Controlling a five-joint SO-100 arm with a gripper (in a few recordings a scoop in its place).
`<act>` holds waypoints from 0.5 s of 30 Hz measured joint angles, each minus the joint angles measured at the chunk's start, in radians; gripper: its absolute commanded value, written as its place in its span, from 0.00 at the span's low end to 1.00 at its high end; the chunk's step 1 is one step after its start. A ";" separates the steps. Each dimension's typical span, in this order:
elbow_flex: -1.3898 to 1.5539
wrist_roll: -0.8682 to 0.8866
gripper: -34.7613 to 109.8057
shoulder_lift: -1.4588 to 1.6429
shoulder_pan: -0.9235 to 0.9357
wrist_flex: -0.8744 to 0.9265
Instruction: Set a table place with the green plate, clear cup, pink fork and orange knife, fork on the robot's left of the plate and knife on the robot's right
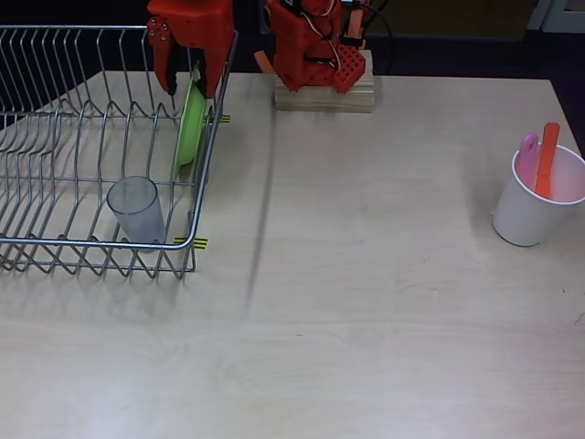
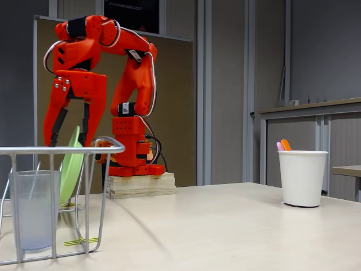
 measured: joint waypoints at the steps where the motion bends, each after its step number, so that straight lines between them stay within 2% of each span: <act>1: -0.005 -0.005 0.24 -0.006 0.000 0.000; 8: -0.048 -0.029 0.24 -0.003 -0.003 0.029; 15: -0.221 -0.057 0.24 0.089 -0.032 0.238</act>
